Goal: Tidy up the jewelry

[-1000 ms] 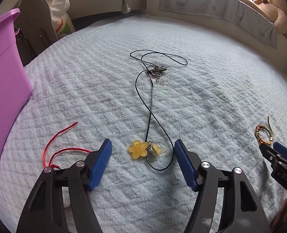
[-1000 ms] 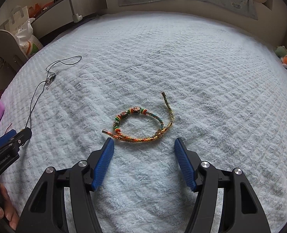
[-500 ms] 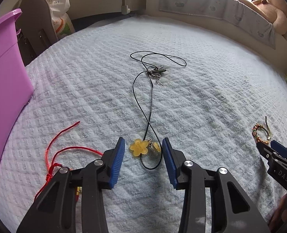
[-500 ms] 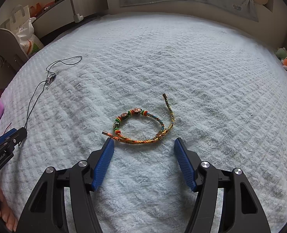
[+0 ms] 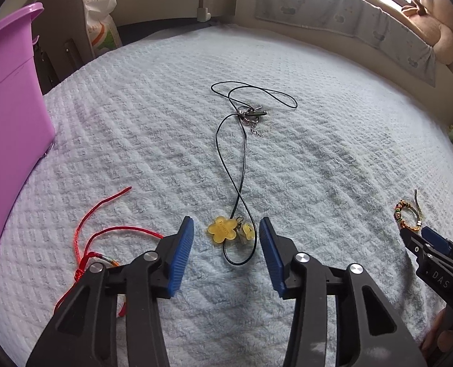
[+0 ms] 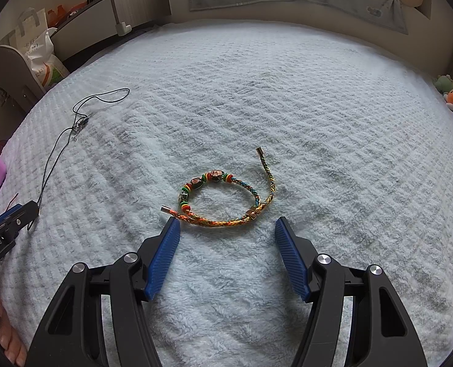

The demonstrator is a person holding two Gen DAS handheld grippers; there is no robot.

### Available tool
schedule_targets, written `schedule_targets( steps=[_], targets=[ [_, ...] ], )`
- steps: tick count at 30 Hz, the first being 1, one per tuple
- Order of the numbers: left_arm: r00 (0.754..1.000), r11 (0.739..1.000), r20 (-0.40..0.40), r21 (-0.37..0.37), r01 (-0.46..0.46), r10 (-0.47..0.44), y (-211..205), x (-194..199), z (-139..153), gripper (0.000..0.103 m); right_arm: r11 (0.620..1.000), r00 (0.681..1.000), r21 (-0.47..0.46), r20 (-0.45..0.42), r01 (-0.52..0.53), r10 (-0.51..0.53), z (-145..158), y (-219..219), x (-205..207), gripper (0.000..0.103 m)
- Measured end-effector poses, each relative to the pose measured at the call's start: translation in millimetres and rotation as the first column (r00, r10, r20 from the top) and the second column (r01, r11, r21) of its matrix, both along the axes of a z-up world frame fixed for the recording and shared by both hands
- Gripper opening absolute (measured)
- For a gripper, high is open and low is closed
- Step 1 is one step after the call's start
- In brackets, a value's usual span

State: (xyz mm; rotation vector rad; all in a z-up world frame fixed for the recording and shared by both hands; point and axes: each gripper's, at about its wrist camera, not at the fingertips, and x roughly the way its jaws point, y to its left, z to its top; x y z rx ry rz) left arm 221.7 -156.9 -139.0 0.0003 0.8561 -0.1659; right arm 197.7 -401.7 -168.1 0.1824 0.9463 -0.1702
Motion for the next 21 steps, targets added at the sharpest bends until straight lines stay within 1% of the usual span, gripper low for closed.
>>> schedule_targets(
  steps=[4, 7, 12, 21],
  targets=[
    [1.000, 1.000, 0.011, 0.000, -0.001, 0.001, 1, 0, 3, 0.050, 1.000, 1.000, 0.002, 0.001, 0.000, 0.000, -1, -1, 0, 0.062],
    [1.000, 1.000, 0.023, 0.005, -0.019, 0.019, 4, -1, 5, 0.050, 1.000, 1.000, 0.001, 0.001, -0.001, 0.001, 0, -1, 0, 0.062],
    [1.000, 1.000, 0.001, 0.012, -0.023, 0.023, 7, 2, -2, 0.050, 1.000, 1.000, 0.003, 0.003, 0.000, 0.000, 0, -1, -1, 0.062],
    [1.000, 1.000, 0.004, 0.022, -0.009, 0.009, 2, 1, -3, 0.050, 1.000, 1.000, -0.005, -0.007, 0.007, -0.007, -2, -2, 10, 0.062]
  ],
)
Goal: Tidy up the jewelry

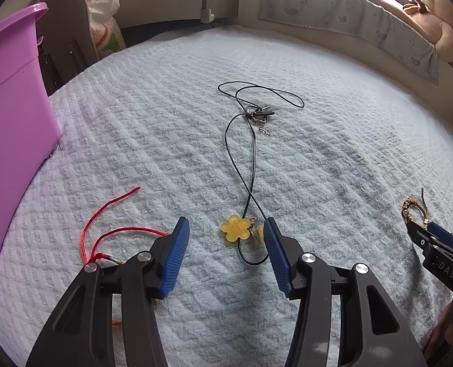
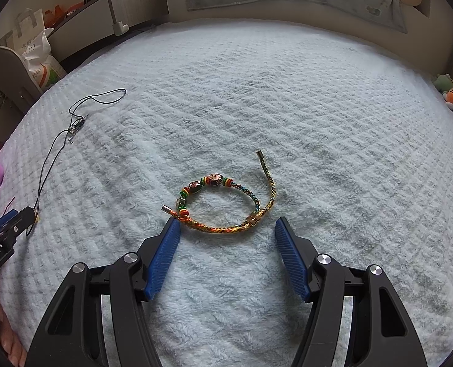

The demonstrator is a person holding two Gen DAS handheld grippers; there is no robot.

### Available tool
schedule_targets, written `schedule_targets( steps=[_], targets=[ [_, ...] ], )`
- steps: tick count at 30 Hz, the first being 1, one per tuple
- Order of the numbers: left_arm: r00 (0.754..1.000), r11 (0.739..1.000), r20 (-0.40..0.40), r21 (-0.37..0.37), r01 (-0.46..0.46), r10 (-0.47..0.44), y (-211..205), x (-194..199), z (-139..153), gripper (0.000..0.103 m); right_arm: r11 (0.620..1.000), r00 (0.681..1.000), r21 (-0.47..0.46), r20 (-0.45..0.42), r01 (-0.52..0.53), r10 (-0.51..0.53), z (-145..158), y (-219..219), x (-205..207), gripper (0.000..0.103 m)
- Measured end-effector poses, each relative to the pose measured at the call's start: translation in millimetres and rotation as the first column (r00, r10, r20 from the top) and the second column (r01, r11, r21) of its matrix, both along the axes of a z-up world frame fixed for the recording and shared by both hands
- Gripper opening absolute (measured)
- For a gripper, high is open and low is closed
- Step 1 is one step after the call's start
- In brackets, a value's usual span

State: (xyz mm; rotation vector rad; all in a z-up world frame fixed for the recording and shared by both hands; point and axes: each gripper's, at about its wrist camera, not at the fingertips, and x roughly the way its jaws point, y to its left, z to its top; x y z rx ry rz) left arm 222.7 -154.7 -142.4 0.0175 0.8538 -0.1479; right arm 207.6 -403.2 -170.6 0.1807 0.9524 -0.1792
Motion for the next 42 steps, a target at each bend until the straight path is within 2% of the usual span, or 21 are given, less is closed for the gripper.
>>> schedule_targets(
  steps=[6, 16, 30, 33, 38, 42],
  targets=[
    [1.000, 1.000, -0.001, 0.001, 0.003, -0.003, -1, 0, -1, 0.050, 0.999, 1.000, -0.042, -0.017, -0.009, 0.008, -3, 6, 16, 0.064],
    [1.000, 1.000, -0.003, 0.009, 0.009, -0.009, -5, 0, -2, 0.050, 0.999, 1.000, -0.048, -0.017, -0.021, 0.020, -6, 9, 47, 0.065],
    [0.999, 0.999, -0.014, -0.003, 0.032, -0.032, -7, -3, -4, 0.030, 0.999, 1.000, -0.047, -0.008, -0.027, 0.027, -9, 9, 37, 0.063],
    [0.999, 0.999, -0.020, -0.001, 0.036, -0.036, -8, -2, -3, 0.026, 0.998, 0.999, -0.053, -0.010, -0.034, 0.033, -5, 9, 33, 0.059],
    [0.999, 0.999, -0.025, -0.011, 0.037, -0.037, -6, 0, -2, 0.020, 0.996, 0.998, -0.066, -0.005, -0.067, 0.067, -3, 19, 31, 0.043],
    [0.999, 0.999, -0.020, -0.011, 0.040, -0.040, -5, -1, 0, 0.020, 0.995, 0.997, -0.067, 0.005, -0.076, 0.077, 1, 25, 28, 0.032]
  ],
)
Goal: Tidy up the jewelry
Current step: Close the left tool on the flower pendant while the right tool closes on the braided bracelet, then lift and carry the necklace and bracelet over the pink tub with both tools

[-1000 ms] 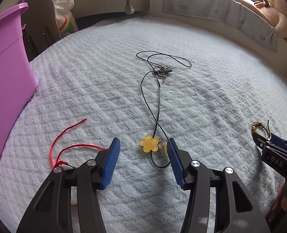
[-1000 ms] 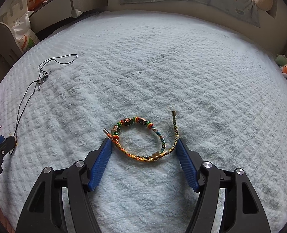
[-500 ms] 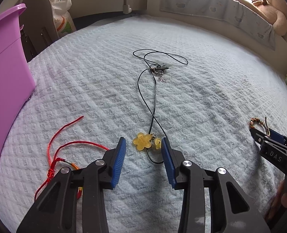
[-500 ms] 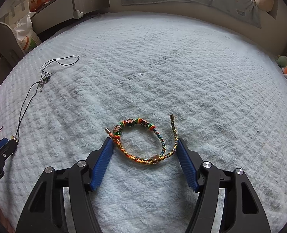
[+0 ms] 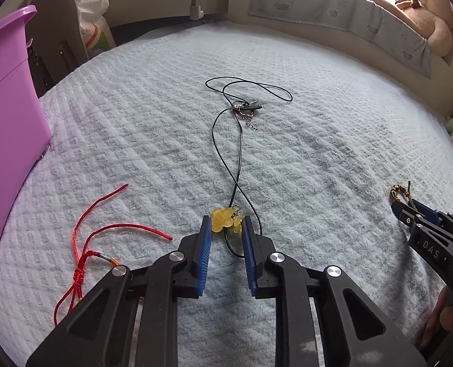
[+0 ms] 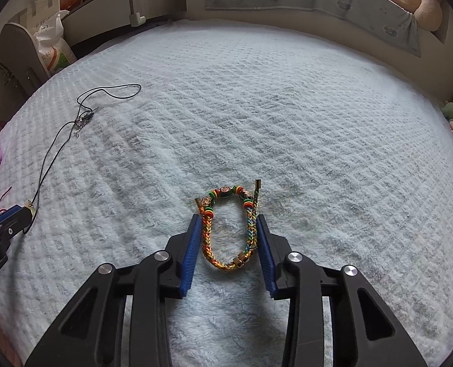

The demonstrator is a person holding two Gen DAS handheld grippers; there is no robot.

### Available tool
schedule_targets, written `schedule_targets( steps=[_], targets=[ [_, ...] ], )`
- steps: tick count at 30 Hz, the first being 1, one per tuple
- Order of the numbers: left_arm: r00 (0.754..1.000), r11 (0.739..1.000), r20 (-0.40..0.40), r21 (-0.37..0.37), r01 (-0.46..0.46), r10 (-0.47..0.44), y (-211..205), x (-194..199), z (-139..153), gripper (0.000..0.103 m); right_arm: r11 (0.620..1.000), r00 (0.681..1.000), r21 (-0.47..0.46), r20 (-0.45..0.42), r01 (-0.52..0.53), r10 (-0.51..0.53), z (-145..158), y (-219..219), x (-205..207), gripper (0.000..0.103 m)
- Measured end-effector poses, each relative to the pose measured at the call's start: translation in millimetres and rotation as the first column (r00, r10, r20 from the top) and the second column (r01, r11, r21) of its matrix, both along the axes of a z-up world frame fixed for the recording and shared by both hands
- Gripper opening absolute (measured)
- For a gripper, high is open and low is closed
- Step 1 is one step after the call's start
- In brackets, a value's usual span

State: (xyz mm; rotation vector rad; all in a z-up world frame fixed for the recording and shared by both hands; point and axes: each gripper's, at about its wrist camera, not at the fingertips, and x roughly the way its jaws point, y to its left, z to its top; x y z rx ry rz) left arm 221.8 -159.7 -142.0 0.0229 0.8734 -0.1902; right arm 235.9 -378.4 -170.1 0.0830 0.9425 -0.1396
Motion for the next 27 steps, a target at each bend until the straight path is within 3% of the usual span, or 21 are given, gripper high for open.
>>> schedule_targets(
  steps=[2, 8, 27],
  targets=[
    [1.000, 1.000, 0.002, -0.007, 0.002, -0.002, 1, -1, 1, 0.020, 1.000, 1.000, 0.005, 0.003, -0.002, 0.002, 1, 1, -1, 0.020],
    [1.000, 1.000, 0.011, -0.011, 0.005, -0.005, 1, 0, 6, 0.020, 1.000, 1.000, 0.015, 0.010, -0.008, 0.008, 7, 6, -7, 0.013],
    [0.999, 1.000, 0.026, -0.015, 0.024, -0.023, 8, -15, 30, 0.020, 0.998, 0.998, 0.037, 0.039, -0.041, 0.039, 46, 41, -52, 0.012]
  ],
)
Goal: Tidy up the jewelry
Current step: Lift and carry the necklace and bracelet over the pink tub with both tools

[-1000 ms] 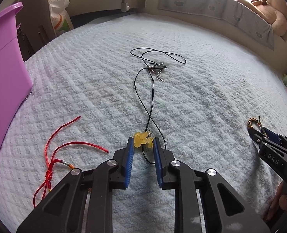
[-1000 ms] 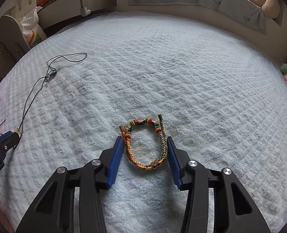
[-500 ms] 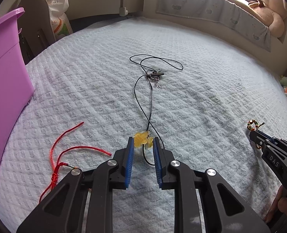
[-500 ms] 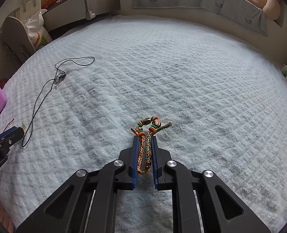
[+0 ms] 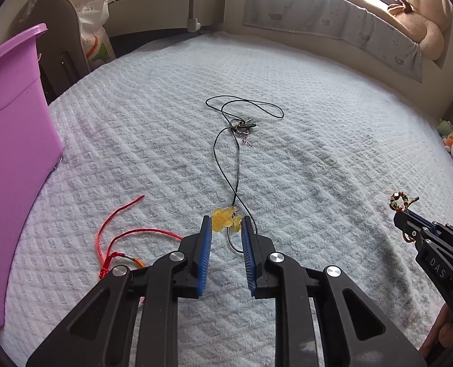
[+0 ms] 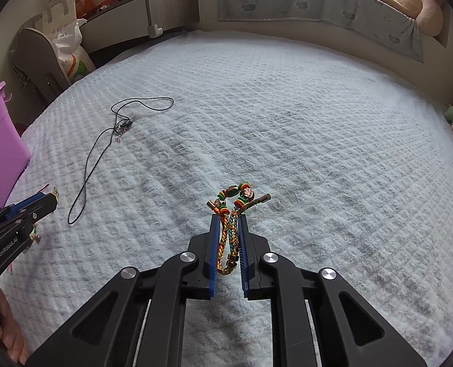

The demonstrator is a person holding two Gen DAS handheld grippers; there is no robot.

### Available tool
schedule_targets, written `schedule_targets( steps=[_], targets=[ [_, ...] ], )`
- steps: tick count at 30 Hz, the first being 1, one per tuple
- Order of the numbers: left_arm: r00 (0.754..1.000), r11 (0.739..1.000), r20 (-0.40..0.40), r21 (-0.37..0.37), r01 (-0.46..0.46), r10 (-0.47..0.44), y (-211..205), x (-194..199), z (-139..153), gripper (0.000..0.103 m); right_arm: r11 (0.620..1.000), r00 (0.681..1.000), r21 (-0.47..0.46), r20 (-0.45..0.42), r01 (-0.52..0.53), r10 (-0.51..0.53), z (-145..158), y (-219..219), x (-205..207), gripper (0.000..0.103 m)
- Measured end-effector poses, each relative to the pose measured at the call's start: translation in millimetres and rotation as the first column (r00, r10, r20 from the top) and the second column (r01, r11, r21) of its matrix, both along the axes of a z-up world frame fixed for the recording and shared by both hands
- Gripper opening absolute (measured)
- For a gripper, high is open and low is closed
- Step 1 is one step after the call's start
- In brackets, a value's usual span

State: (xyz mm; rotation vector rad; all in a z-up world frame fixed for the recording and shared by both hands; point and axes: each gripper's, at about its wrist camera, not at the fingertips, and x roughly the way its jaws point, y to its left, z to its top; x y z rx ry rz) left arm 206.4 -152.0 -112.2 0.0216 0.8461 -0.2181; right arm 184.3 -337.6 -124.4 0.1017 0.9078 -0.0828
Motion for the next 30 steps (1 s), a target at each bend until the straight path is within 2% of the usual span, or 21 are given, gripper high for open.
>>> schedule_targets(
  steps=[18, 23, 30],
  targets=[
    [0.999, 0.999, 0.038, -0.020, -0.037, 0.038, 34, -41, 50, 0.020, 1.000, 0.997, 0.014, 0.074, -0.022, 0.021, 59, 14, -39, 0.012],
    [0.996, 0.998, 0.065, -0.025, -0.063, 0.064, 47, -55, 81, 0.020, 0.999, 0.994, 0.013, 0.093, -0.053, 0.052, 89, 28, -47, 0.012],
    [0.989, 0.992, 0.083, -0.018, -0.125, 0.126, 70, -75, 135, 0.020, 0.991, 0.985, 0.013, 0.111, -0.131, 0.129, 147, 54, -57, 0.012]
  ],
)
